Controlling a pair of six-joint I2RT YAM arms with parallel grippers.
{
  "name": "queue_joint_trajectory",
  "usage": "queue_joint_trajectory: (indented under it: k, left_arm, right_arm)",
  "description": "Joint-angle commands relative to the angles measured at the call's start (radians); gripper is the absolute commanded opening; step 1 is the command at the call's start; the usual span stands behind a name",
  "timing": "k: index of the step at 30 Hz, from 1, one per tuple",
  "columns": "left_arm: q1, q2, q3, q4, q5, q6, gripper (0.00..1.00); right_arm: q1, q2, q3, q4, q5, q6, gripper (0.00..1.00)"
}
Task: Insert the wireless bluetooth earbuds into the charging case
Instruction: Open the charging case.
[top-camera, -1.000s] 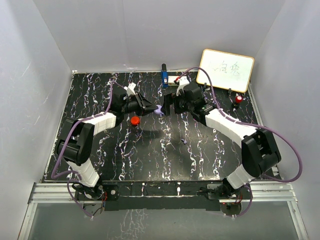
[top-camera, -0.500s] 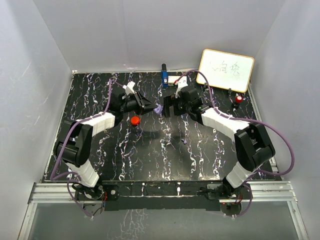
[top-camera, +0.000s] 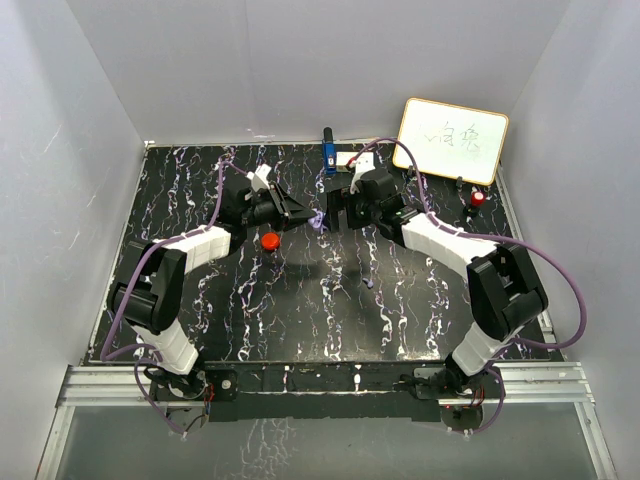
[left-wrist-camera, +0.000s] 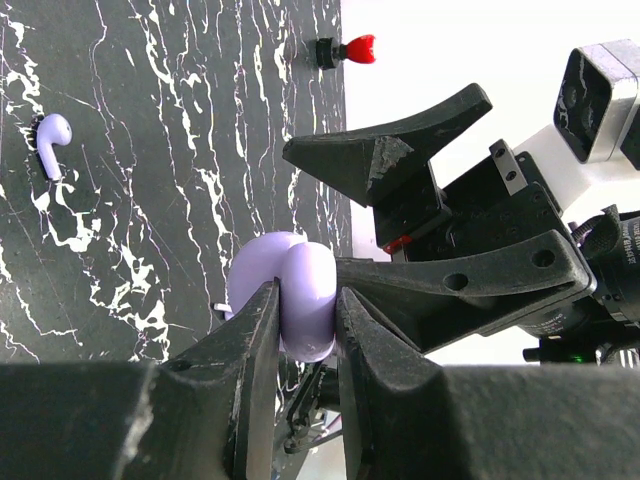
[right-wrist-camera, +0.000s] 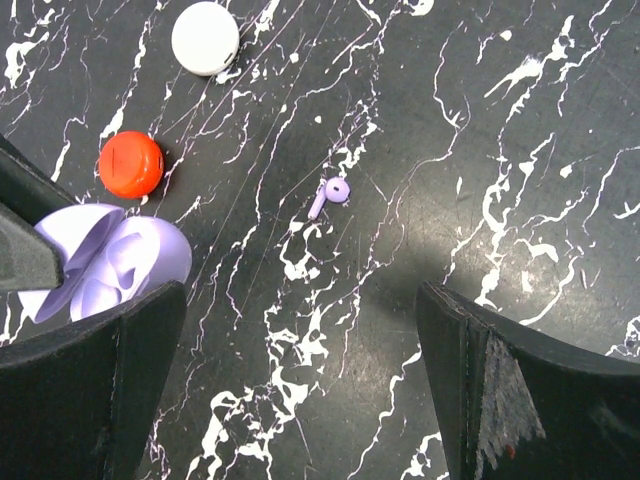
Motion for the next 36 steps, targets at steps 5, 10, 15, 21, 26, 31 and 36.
queue_joint_trajectory:
  k: [5,10,15,21,26,31,36]
  left_arm:
    - [-0.029,-0.048,-0.008,0.083,0.050,-0.056,0.00]
    - [-0.031,-0.043,-0.010,0.113,0.051,-0.082,0.00]
    - [-0.030,-0.033,-0.026,0.163,0.063,-0.123,0.00]
    - [-0.031,-0.021,-0.058,0.252,0.063,-0.189,0.00]
    - [-0.033,-0.019,-0.072,0.294,0.052,-0.213,0.00]
    - [-0.034,-0.012,-0.078,0.332,0.043,-0.235,0.00]
    - [-0.033,-0.013,-0.073,0.354,0.024,-0.251,0.00]
  right_arm:
    - [0.008,0.048,0.085,0.086,-0.044,0.029,0.98]
    - [0.008,0.063,0.089,0.107,-0.049,0.044,0.98]
    - [0.008,0.068,0.105,0.122,-0.053,0.054,0.98]
    - [0.008,0.090,0.142,0.131,-0.069,0.065,0.98]
    - [0.008,0.122,0.165,0.156,-0.098,0.091,0.98]
    - [0.011,0.139,0.184,0.159,-0.101,0.102,0.98]
    - [0.010,0.141,0.183,0.143,-0.051,0.119,0.98]
